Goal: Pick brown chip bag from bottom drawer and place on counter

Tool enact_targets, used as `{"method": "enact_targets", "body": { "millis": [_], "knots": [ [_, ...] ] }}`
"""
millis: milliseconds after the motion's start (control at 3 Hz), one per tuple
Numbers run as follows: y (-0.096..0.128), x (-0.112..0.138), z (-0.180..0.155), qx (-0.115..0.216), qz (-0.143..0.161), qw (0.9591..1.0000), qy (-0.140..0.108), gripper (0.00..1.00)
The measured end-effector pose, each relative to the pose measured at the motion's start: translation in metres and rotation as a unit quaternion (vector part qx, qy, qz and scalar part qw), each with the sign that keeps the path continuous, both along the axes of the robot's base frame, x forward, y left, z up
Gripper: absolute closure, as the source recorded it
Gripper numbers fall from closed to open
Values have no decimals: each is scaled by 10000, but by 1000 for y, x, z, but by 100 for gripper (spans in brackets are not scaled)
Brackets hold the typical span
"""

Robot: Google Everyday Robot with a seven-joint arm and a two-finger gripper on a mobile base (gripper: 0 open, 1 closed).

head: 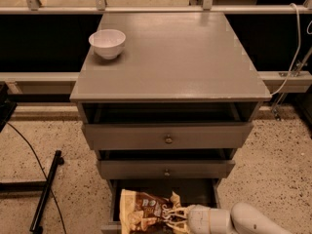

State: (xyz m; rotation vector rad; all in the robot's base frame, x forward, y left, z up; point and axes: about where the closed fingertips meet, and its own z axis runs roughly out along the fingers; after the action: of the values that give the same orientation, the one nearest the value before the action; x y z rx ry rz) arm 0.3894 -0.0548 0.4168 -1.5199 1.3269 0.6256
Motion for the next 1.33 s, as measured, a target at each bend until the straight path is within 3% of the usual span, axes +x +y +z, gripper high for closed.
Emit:
{"method": "enact_targets", "body": {
  "millis": [333,667,1000,1333],
  "knots": [
    [-2,7,27,39,284,9993,-225,100],
    [-1,-5,103,246,825,9934,-758,100],
    [3,-24,188,110,1205,9842,-1292,100],
    [-9,-27,267,-94,1411,9783,-1513,100]
  ]
}}
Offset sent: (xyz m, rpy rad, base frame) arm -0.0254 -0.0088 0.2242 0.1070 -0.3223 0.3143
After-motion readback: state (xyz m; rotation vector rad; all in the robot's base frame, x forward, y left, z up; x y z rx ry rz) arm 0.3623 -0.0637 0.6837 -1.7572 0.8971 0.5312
